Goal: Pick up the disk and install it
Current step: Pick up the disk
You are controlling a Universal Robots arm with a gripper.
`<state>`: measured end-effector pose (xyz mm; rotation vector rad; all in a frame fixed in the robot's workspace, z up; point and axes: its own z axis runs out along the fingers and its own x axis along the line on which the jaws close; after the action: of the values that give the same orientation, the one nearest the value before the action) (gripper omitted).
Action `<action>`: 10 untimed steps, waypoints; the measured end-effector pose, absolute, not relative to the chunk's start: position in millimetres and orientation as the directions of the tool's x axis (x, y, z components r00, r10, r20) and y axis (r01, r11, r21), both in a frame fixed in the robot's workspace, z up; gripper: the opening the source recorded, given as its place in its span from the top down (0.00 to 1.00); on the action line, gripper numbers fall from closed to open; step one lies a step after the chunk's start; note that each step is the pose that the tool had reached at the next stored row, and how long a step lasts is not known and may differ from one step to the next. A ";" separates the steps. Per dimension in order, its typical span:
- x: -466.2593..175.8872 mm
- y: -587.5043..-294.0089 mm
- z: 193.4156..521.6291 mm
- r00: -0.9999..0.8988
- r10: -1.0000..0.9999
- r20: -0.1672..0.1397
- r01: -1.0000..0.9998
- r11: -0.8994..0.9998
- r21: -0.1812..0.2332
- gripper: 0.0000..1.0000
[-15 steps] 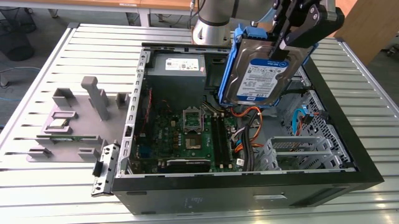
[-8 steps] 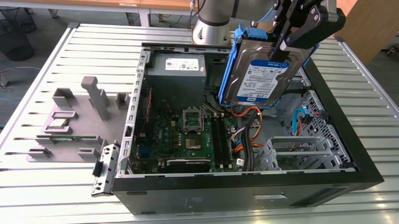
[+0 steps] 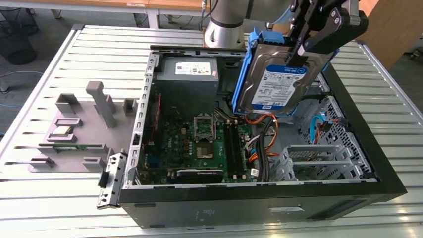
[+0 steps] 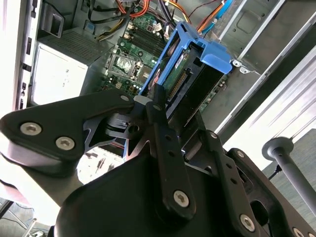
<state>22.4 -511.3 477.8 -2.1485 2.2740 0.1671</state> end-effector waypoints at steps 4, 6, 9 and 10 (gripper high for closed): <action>22.4 -513.7 477.8 -0.059 -0.995 -0.080 -0.996 0.054 0.071 0.65; 22.4 -515.0 477.8 -0.059 -0.995 -0.080 -0.996 0.054 0.071 0.65; 22.4 -517.2 477.7 -0.059 -0.995 -0.079 -0.996 0.054 0.071 0.65; 22.4 -518.0 477.8 -0.059 -0.995 -0.079 -0.996 0.054 0.072 0.65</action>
<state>22.4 -518.0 477.8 -2.1485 2.2742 0.1670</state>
